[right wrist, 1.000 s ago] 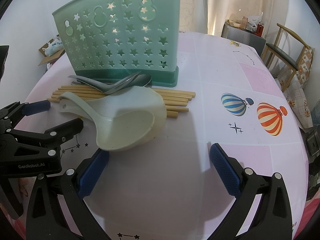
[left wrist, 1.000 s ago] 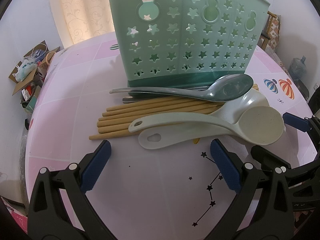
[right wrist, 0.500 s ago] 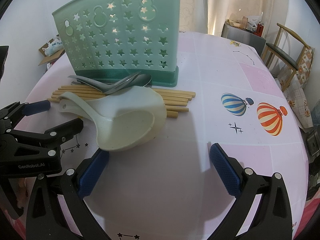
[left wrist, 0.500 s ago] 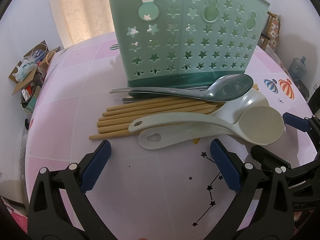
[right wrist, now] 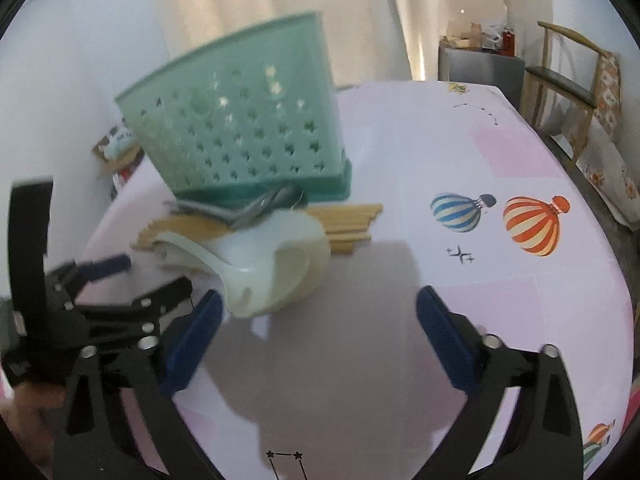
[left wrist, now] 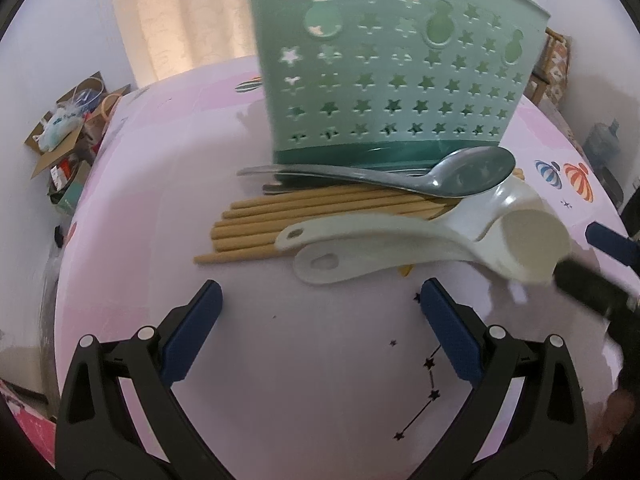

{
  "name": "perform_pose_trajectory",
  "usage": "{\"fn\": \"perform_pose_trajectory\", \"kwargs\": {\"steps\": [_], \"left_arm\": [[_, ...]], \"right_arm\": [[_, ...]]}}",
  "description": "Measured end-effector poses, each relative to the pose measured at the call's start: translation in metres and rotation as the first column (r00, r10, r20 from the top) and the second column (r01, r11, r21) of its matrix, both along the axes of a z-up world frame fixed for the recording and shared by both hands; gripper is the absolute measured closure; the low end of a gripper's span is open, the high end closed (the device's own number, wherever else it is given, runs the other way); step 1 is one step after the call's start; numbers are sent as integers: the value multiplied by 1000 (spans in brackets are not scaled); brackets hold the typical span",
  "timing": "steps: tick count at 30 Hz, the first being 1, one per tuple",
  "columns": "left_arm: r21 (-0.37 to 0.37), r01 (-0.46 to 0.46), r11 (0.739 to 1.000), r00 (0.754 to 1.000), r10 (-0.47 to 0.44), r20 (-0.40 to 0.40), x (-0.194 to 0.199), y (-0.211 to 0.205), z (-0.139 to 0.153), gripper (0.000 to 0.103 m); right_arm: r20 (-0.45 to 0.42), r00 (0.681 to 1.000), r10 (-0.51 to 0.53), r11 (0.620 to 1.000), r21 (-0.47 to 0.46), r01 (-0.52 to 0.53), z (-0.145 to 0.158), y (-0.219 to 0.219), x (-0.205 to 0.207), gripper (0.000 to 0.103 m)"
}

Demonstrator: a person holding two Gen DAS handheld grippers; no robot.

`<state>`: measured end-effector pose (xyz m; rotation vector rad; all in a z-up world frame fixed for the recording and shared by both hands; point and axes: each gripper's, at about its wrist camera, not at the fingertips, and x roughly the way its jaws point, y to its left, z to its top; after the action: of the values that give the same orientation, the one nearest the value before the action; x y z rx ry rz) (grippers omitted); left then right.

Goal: Organize utensils
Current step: 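Reach the right tool to the white ladle and close on its bowl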

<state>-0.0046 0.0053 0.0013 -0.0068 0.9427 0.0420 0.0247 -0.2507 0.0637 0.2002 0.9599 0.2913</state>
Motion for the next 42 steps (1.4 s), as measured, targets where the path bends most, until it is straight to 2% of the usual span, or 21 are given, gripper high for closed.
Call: {"fn": "perform_pose_trajectory", "kwargs": {"steps": [5, 7, 8, 15, 17, 19, 25, 33, 36, 39, 42], "left_arm": [[-5, -9, 1000, 1000, 9, 2, 0, 4, 0, 7], [-14, -6, 1000, 1000, 6, 5, -1, 5, 0, 7], [-18, -4, 1000, 1000, 4, 7, 0, 6, 1, 7], [-54, -5, 999, 1000, 7, 24, -6, 13, 2, 7], [-57, -8, 998, 1000, 10, 25, -6, 14, 2, 7], [-55, -11, 998, 1000, 12, 26, -6, 14, 1, 7], [-51, -11, 999, 1000, 12, 25, -6, 12, 1, 7], [-62, -21, 998, 999, 23, 31, -9, 18, 1, 7], [-69, -27, 997, 999, 29, 35, -12, 21, 1, 7], [-67, -28, 997, 999, 31, 35, -12, 22, 1, 7], [-64, -27, 998, 999, 30, 34, -12, 21, 1, 7]], "right_arm": [[-120, 993, 14, 983, 181, 8, -9, -12, 9, 34], [-160, 987, 4, 966, 254, 37, -15, -19, 9, 45], [-175, 985, -5, 956, 288, 56, -18, -22, 9, 47], [-237, 971, 35, 900, 430, 72, -23, -23, 11, 70], [-256, 966, 45, 879, 470, 83, -24, -22, 11, 79], [-268, 963, 34, 863, 494, 107, -24, -22, 10, 95], [-269, 962, -50, 875, 453, 172, -19, -34, 6, 99], [-210, 972, -107, 894, 407, 187, 15, -65, 0, 99], [-218, 971, -101, 916, 359, 176, 20, -84, 0, 99], [-227, 967, -113, 947, 270, 174, 20, -102, 0, 99], [-255, 961, -109, 954, 247, 173, 15, -123, -2, 99]]}}
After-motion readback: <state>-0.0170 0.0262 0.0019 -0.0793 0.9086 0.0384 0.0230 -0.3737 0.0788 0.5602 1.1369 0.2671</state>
